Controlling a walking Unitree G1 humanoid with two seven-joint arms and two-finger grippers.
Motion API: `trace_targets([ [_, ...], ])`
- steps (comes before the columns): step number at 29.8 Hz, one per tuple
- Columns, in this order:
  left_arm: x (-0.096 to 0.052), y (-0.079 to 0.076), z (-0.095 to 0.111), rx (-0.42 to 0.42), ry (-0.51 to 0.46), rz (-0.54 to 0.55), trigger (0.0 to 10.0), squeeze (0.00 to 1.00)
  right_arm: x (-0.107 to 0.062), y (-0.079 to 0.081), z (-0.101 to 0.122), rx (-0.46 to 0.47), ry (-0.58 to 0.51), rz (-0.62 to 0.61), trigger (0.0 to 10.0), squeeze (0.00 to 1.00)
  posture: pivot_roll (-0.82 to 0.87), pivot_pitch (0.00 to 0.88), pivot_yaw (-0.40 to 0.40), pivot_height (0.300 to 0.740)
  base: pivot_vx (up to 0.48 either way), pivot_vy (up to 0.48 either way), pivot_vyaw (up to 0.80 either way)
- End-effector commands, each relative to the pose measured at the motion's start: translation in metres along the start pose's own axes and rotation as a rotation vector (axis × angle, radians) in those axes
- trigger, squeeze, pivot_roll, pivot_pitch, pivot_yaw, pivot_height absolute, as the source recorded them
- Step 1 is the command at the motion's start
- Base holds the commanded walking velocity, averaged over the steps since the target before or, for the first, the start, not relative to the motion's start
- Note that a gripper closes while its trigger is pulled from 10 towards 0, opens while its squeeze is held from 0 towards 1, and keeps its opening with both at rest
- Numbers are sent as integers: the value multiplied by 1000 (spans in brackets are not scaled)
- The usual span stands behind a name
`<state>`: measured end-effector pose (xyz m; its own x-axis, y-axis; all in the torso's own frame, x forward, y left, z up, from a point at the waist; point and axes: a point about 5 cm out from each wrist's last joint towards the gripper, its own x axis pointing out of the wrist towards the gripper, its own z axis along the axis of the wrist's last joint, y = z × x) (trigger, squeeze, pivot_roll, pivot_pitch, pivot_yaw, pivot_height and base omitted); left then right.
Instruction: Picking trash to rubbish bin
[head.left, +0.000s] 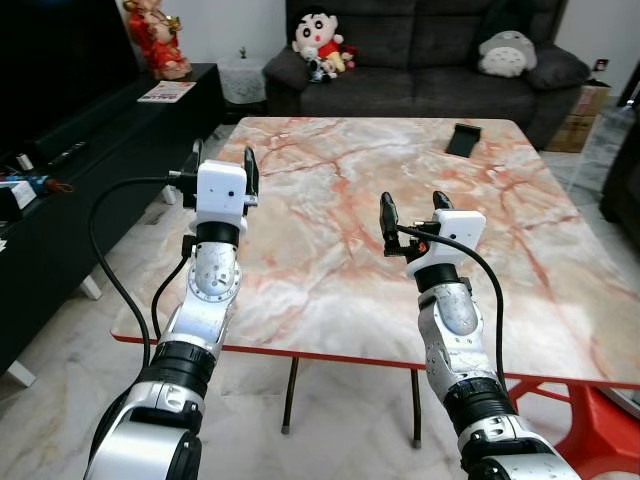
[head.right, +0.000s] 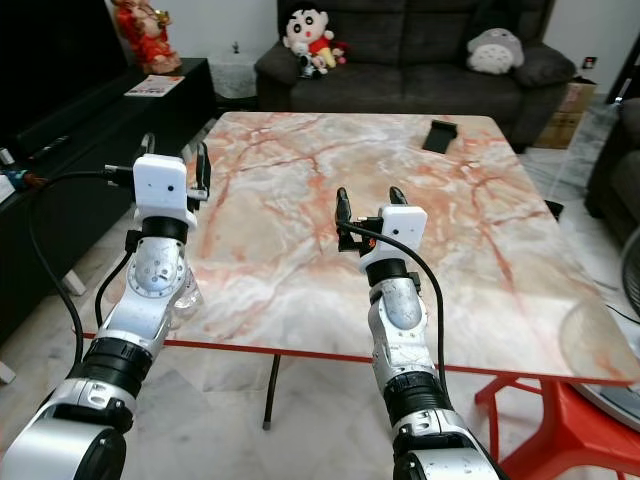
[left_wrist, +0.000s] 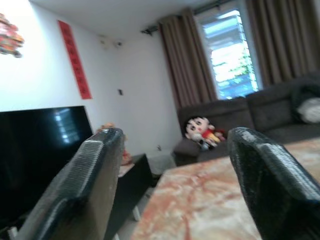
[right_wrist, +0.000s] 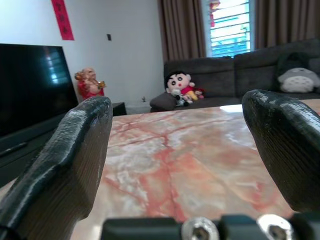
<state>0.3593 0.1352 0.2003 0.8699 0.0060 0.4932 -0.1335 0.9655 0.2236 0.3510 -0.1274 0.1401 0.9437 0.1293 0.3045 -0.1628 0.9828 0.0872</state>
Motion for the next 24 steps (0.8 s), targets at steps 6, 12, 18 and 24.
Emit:
trace_targets([
  [6,-4,11,-12,54,86,-4,10000,1000,-2,3,-2,4,10,5,10000,0,-50,0,43,740,0,0,0],
  [12,1,13,-10,64,106,-5,10000,1000,-3,6,-5,4,22,21,10000,0,-45,0,42,740,0,0,0],
  [18,6,13,-17,78,159,-43,10000,0,-1,11,-4,13,21,30,10000,0,-44,0,41,740,0,0,0],
  [24,16,20,-24,119,226,-30,10000,0,-1,11,-5,8,24,42,10000,0,-38,0,35,740,0,0,0],
])
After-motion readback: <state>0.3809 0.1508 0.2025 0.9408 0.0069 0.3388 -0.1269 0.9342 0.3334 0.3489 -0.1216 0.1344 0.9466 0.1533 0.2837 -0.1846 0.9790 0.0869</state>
